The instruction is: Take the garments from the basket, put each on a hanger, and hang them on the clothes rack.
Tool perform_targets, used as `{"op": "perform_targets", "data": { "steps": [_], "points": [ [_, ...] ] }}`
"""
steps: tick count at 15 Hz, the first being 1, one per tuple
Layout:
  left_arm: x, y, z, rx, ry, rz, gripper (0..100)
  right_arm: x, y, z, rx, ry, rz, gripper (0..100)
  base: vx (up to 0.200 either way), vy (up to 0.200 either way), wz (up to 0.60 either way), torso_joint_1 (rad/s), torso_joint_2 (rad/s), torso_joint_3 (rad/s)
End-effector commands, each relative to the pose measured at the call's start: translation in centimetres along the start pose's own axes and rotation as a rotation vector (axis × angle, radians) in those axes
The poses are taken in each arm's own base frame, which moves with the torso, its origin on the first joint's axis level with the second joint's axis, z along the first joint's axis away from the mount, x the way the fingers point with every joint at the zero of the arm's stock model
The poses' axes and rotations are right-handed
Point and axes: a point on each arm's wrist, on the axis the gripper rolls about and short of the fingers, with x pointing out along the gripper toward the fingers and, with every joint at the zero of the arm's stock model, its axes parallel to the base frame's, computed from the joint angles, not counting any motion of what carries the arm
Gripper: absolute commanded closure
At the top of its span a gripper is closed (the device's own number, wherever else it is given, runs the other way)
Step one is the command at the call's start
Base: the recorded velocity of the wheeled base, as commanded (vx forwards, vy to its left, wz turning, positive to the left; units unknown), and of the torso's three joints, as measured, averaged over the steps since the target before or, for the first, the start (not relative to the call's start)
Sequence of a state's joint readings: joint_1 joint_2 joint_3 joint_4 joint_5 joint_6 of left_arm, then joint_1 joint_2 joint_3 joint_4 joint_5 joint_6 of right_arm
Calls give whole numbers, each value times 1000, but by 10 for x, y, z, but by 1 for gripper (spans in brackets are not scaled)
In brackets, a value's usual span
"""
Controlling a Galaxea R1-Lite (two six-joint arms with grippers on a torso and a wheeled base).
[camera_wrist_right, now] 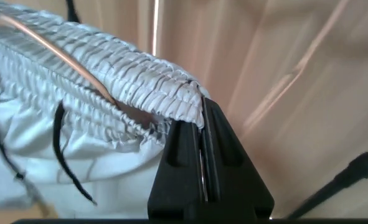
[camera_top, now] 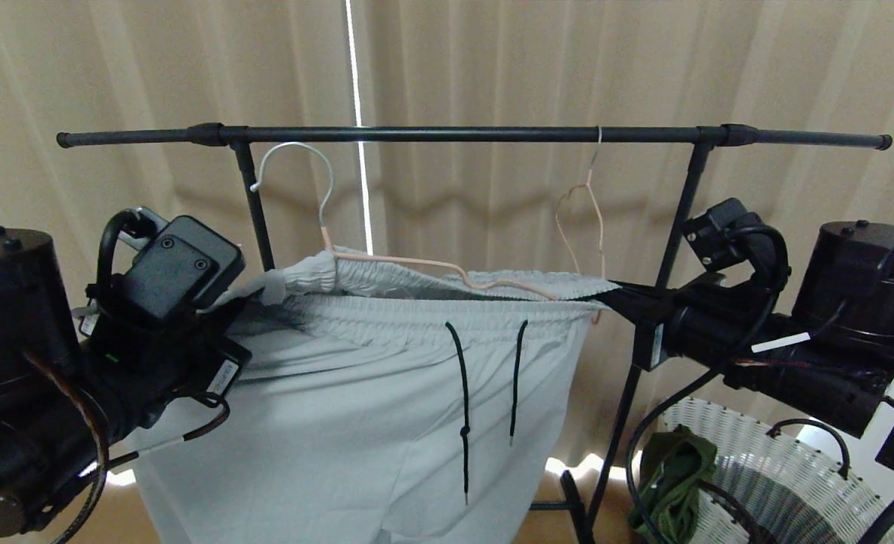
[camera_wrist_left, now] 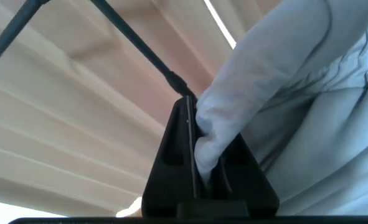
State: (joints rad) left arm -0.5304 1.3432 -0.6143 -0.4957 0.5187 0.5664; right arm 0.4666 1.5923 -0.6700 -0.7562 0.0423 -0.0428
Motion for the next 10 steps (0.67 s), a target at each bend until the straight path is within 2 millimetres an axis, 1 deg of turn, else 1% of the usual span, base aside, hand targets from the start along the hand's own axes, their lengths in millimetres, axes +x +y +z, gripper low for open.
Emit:
{"op": "perform_targets", "data": {
  "steps": [1,3,4,5,7,9,10],
  "points": [
    [0,-2,-2,27,7,-6,100,-7,8,21,-9,-34,34,100,0,0,0,0,0,0],
    [1,-4,-5,44,17,-12,100,-9,18,35,-15,-12,71,100,0,0,0,0,0,0],
    [1,-5,-6,49,19,-15,100,-9,20,37,-16,-5,82,100,0,0,0,0,0,0],
    [1,-6,-8,57,28,-21,100,-10,28,44,-23,6,110,100,0,0,0,0,0,0],
    [1,-7,-9,57,29,-21,100,-12,41,46,-43,30,157,100,0,0,0,0,0,0],
    [1,-7,-9,58,31,-21,100,-14,45,47,-58,31,176,100,0,0,0,0,0,0],
    [3,-10,-13,73,46,-31,100,-16,51,48,-92,45,197,100,0,0,0,0,0,0]
  ]
}}
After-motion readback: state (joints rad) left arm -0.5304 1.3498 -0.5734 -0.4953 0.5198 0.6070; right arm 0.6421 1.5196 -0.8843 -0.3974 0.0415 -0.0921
